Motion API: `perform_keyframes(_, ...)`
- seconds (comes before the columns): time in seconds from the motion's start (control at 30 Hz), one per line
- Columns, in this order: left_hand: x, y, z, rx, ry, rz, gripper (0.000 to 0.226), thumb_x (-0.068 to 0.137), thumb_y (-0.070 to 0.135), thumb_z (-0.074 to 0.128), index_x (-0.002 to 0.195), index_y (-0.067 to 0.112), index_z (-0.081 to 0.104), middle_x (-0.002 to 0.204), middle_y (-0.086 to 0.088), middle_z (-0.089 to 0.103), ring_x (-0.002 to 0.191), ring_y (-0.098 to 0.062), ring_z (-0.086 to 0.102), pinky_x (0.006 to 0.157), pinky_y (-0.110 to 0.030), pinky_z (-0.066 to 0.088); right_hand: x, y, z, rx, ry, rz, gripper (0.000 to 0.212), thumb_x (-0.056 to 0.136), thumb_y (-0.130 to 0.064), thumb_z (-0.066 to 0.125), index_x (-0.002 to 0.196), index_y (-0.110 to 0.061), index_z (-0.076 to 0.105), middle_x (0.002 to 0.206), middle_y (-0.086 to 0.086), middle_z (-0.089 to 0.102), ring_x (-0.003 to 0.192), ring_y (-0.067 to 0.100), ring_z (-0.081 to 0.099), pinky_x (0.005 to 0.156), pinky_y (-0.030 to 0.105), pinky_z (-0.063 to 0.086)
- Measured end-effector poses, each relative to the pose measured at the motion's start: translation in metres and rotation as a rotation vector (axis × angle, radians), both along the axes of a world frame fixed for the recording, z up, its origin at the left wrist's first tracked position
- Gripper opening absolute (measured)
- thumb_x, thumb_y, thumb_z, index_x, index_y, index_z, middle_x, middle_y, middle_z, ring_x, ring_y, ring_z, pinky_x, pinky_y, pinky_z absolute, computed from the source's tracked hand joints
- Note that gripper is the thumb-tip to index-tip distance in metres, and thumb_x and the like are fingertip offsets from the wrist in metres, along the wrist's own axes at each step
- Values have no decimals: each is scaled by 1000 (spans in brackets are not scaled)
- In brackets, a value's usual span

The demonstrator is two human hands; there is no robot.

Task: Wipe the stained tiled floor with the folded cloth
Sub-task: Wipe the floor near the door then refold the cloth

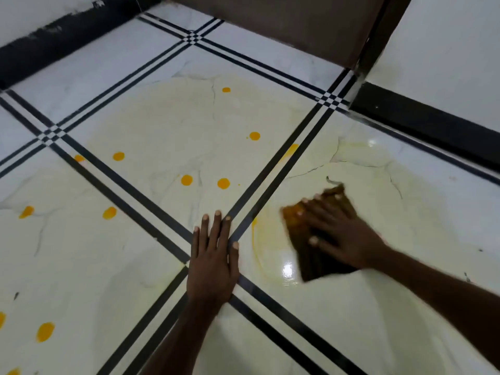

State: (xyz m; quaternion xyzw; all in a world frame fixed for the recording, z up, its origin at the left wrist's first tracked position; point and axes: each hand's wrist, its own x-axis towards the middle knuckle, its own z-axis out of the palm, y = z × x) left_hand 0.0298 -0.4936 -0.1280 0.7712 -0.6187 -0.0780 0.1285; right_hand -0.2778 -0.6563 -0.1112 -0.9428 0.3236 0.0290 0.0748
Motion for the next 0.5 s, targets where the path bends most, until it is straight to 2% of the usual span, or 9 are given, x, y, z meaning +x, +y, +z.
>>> perform_keyframes(0.1,2,-3,-7,-36,18,2,59,108,39,32,163,19,24,174,-1,14,162,-21,3,129,-50,18,-2,-81,-5,-59,-40,-429,68,104,-64,13,165,-34,17,175,1,16,162,29,12,128,59,5)
perform_keyframes(0.17,2,-2,-10,-65,14,12,59,108,38,34,163,19,25,173,-1,14,162,-21,3,130,-49,17,45,-122,-8,-46,-80,-645,71,103,-61,12,164,-26,26,174,6,19,161,33,13,126,63,5)
perform_keyframes(0.2,2,-1,-10,-74,14,8,59,108,37,35,163,18,25,173,-1,15,162,-21,3,130,-48,16,75,-132,-7,-41,-93,-687,72,102,-59,13,162,-24,29,173,8,21,160,34,14,126,63,5)
perform_keyframes(0.27,1,0,-9,-78,15,-1,58,109,37,35,163,19,26,173,-1,15,162,-20,4,131,-48,15,126,-124,-7,-43,-114,-605,69,102,-56,18,160,-23,35,171,8,27,159,33,18,126,61,8)
perform_keyframes(0.33,3,0,-7,-67,17,4,57,109,36,34,163,19,25,173,-1,15,162,-20,4,130,-48,16,155,-77,-8,-93,-123,-414,63,105,-53,25,159,-24,39,170,4,32,160,30,21,127,58,11)
perform_keyframes(0.43,2,-2,-5,-45,9,-4,56,110,35,30,163,19,23,173,-1,13,162,-20,3,129,-50,19,127,8,-3,-72,-97,-135,61,108,-53,30,164,-28,28,174,-2,19,162,23,10,130,56,6)
perform_keyframes(0.5,3,-1,-5,-43,27,-1,56,111,36,27,164,19,22,173,-1,12,162,-20,2,129,-49,19,82,27,0,-34,-54,-14,64,108,-56,33,165,-31,20,175,-5,12,163,21,4,131,53,2)
